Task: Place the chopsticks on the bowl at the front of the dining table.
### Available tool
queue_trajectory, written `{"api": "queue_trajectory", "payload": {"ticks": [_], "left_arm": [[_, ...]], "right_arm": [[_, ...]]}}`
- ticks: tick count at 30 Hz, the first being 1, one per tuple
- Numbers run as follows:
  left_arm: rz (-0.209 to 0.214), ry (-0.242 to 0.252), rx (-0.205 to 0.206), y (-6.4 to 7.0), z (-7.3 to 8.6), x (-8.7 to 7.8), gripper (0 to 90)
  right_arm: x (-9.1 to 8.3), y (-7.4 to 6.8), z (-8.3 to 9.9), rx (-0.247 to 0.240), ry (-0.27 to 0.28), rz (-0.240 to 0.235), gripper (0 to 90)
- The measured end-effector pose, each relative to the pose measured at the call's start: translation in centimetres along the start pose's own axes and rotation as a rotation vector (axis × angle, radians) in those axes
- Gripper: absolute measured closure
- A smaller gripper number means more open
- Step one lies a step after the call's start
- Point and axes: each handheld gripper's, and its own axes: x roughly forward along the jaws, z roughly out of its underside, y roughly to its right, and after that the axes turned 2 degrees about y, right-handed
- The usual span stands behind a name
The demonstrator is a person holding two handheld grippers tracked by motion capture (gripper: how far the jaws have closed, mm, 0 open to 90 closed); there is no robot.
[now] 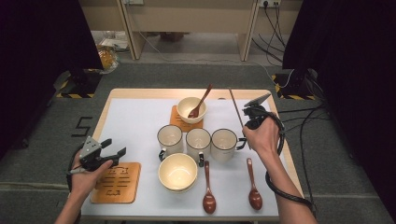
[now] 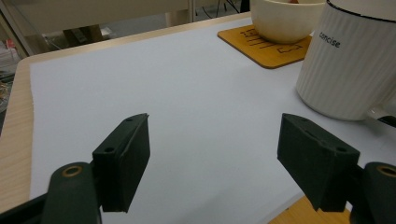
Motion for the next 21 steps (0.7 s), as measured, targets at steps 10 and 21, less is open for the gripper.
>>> {"api": "queue_trajectory", "payload": {"ticks": [10, 21], "left_arm": [[0.0, 0.0, 0.001, 0.03, -0.03, 0.0, 25.1], [0.001, -0.004, 0.005, 0.04, -0.03, 0.0, 25.1]], "right_arm": [[0.05, -0.3, -0.3, -0.005, 0.001, -0.003, 86.4], [0.13, -0.59, -0.69, -0.012, 0.0, -0.003, 86.4]]}}
